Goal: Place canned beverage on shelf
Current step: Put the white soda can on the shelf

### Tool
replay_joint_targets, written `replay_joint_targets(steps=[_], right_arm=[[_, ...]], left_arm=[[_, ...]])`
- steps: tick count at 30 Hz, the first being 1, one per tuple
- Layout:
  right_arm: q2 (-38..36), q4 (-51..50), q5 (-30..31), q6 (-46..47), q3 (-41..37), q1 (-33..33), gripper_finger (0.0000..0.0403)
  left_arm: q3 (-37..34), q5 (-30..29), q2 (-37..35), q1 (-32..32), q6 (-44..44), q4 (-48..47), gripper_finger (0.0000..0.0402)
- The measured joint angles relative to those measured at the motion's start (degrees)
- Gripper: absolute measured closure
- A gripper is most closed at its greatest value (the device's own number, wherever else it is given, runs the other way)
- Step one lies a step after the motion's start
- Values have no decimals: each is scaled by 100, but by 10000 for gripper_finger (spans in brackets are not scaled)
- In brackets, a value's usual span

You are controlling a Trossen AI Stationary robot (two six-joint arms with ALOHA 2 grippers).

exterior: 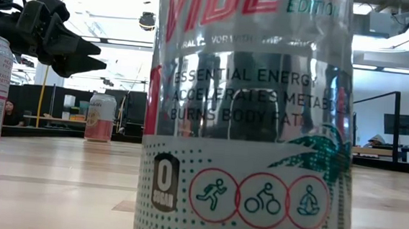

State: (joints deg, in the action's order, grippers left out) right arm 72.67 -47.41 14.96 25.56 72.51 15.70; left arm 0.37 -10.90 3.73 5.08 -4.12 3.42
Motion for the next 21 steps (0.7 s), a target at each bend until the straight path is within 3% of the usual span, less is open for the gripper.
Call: replay_joint_targets(steps=[3, 9, 15, 21], right_arm=[[3, -679, -566, 331, 143, 103, 377], [7, -1877, -1482, 2458, 153, 120, 377], [1, -3513, -1525, 4190, 151, 357, 363], [1, -4258, -1602, 5399, 147, 624, 296]], left_arm=[[0, 0, 0, 0, 0, 0, 74], [-1, 0, 0, 0, 0, 2, 74], [0, 0, 0, 0, 0, 2, 74], [0, 0, 0, 0, 0, 2, 74]])
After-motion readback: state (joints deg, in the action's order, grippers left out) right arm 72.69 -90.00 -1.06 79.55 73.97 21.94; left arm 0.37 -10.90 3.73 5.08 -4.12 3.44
